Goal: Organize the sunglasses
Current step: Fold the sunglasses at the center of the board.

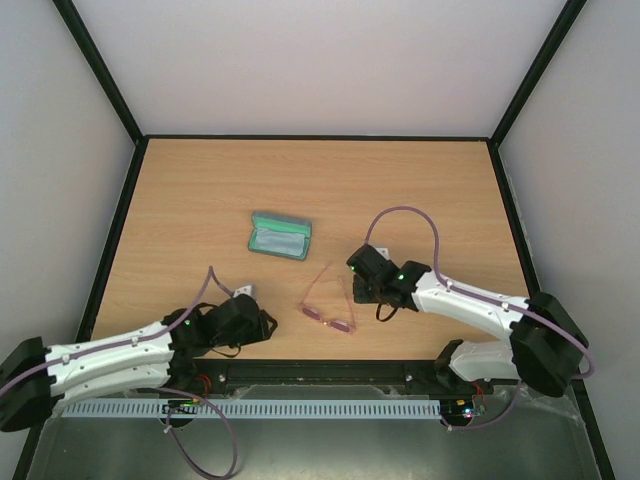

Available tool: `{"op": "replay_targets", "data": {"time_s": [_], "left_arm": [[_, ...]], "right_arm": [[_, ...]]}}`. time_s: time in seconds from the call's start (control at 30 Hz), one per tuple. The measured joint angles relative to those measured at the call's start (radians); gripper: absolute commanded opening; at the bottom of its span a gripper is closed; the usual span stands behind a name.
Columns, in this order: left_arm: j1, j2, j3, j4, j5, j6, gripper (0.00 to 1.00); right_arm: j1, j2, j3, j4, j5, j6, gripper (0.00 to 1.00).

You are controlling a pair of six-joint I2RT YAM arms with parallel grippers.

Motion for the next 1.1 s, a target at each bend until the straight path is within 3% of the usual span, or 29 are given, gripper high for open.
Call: {"op": "replay_targets", "data": {"time_s": [0.13,0.27,0.47,0.77,1.1], "left_arm": [[-0.065,0.157,-0.005,0.106,0.0,-0.031,0.11],[-0.084,0.307,0.002,0.218,0.004,-0.042,0.1],[-0.082,0.556,0.126,0.368,0.007,-0.023,0.07],[-0.021,0.74,0.258,0.431,0.016,0.045,0.02],[0.02,0.848,0.361,0.44,0.018,0.116,0.02]], "right_arm": [[-0.08,0.068,0.0,0.027,-0.021,-0.029,0.08],[-0.084,0.152,0.008,0.061,-0.056,-0.059,0.06],[-0.074,0.217,0.016,0.117,-0.119,-0.082,0.05],[0.061,0.217,-0.019,0.227,-0.207,-0.083,0.06],[0.072,0.212,-0.039,0.279,-0.273,-0.088,0.07]]}}
